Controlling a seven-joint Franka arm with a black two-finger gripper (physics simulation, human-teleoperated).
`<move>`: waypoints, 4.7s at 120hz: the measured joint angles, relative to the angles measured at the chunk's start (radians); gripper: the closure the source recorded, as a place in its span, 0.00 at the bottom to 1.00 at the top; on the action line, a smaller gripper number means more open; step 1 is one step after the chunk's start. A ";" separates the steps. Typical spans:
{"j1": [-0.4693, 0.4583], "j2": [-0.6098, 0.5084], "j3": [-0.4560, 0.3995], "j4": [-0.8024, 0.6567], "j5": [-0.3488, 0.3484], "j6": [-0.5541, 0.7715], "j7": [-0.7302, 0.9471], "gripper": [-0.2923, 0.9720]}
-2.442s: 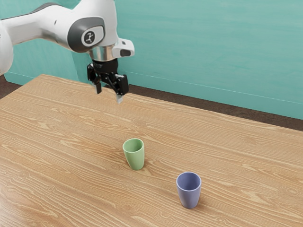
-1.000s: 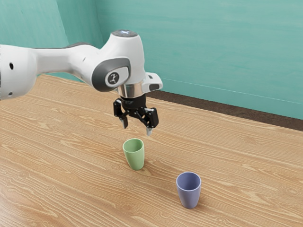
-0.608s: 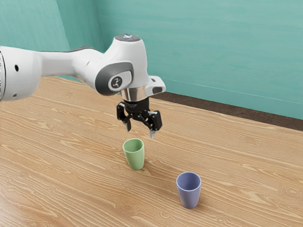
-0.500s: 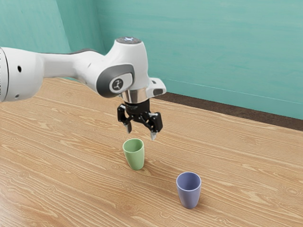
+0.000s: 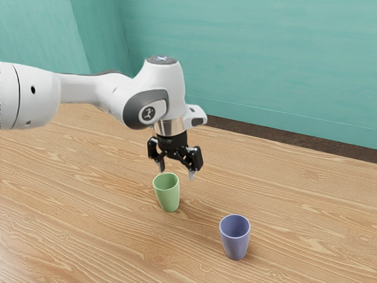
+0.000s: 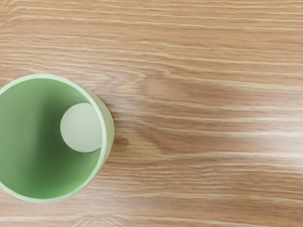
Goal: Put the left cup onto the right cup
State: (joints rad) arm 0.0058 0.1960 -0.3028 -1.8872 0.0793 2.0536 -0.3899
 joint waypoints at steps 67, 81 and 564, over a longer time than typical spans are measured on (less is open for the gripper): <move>0.007 0.062 0.011 0.000 0.005 0.037 -0.005 0.23; 0.007 0.069 0.011 0.000 0.005 0.043 -0.006 0.23; 0.008 0.204 0.080 0.003 0.031 0.186 0.013 0.83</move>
State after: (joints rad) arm 0.0139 0.3995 -0.2224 -1.8841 0.1106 2.2395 -0.3769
